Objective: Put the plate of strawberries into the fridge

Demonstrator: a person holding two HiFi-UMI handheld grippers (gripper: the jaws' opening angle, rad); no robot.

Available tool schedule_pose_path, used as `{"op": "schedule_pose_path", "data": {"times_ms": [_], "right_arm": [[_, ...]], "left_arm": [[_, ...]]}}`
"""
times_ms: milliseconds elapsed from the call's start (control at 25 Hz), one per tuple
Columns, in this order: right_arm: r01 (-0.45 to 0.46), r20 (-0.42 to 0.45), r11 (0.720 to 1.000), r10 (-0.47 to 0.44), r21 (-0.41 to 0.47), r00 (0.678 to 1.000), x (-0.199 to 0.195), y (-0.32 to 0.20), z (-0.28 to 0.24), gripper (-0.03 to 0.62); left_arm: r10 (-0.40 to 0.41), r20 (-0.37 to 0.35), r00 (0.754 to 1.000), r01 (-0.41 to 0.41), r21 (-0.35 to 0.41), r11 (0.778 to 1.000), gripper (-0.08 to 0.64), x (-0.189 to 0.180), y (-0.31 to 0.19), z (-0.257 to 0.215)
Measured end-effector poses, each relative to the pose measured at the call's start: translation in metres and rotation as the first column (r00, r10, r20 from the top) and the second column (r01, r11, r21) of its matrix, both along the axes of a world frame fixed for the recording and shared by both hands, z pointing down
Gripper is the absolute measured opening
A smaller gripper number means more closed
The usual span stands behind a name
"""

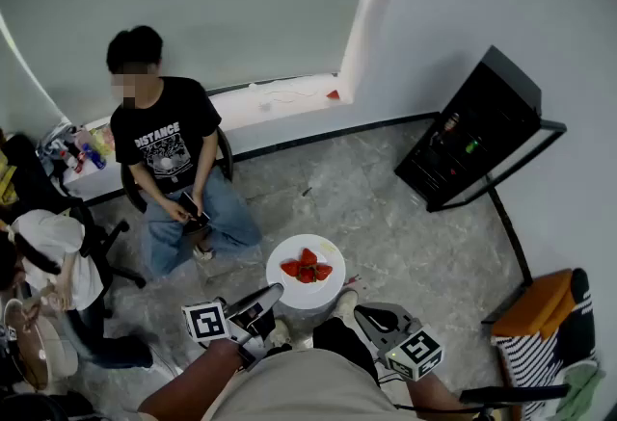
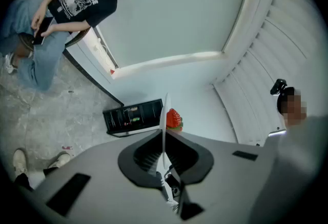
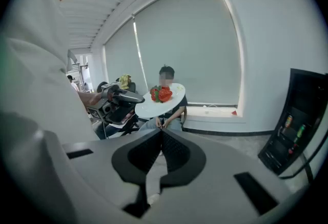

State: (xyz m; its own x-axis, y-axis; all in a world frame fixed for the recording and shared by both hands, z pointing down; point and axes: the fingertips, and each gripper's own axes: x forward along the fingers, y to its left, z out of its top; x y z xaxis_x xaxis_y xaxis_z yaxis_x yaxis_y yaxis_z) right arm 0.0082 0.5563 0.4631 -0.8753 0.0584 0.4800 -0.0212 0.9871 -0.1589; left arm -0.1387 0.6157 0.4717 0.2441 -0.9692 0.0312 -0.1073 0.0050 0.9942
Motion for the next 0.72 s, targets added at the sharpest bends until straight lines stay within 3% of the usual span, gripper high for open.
{"op": "schedule_pose_path", "data": {"times_ms": [160,360,560,720], "right_arm": [[-0.026,0.013,0.999,0.026,-0.022,1.0,0.024,-0.049,0.009,0.017],[-0.126,0.059,0.992,0.125,-0.002,0.99,0.056,-0.105,-0.007,0.017],[-0.202,0.199,0.975,0.218,-0.097,0.955,0.082,-0.175,-0.029,0.018],[-0.214,0.259,0.975,0.223,-0.062,0.94,0.097,-0.226,-0.048,0.02]], "left_arm": [[-0.009,0.009,1.0,0.009,0.013,1.0,0.025,0.017,-0.055,0.0],[0.082,0.051,0.995,-0.083,0.012,0.997,0.025,0.047,-0.121,-0.008],[0.117,0.07,0.991,-0.119,0.017,0.993,0.025,0.068,-0.192,-0.017],[0.139,0.086,0.987,-0.14,0.011,0.99,0.025,0.082,-0.246,-0.021]]}}
